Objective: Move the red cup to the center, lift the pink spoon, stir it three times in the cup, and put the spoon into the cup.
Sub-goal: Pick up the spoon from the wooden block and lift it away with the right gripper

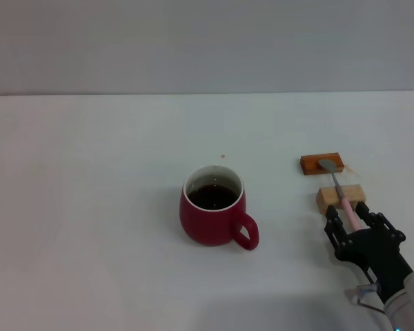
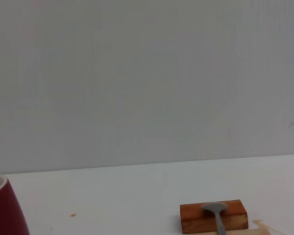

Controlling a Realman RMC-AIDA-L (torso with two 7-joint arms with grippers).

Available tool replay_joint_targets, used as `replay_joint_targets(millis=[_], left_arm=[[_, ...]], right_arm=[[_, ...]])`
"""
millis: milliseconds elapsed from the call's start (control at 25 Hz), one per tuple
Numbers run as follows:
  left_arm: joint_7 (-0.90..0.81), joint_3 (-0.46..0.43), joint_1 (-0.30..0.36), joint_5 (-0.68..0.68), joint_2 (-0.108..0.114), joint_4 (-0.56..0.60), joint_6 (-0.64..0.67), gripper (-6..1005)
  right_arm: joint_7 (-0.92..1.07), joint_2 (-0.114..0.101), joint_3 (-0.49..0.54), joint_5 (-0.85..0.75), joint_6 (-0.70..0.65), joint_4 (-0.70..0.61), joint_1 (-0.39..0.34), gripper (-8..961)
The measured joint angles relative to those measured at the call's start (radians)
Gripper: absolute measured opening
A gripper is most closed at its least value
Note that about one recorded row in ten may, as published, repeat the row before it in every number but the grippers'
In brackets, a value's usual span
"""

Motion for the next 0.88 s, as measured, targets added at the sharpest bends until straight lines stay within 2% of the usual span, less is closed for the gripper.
replay_joint_targets(millis=[280, 520, 880], left_arm=[[0.0, -0.001, 0.001, -0.003, 0.001, 0.0, 0.001, 844], [0.0, -0.012, 0.003, 0.0, 0.002, 0.0, 0.001, 844], [0.0, -0.012, 0.005, 0.001, 0.002, 0.0, 0.002, 844]], right_arm=[[0.0, 0.001, 0.0, -0.002, 0.0, 0.003, 0.004, 526], [0.0, 0.001, 0.0, 0.0, 0.0, 0.004, 0.004, 412], [0.0, 0.001, 0.001, 0.002, 0.0, 0.004, 0.003, 415]])
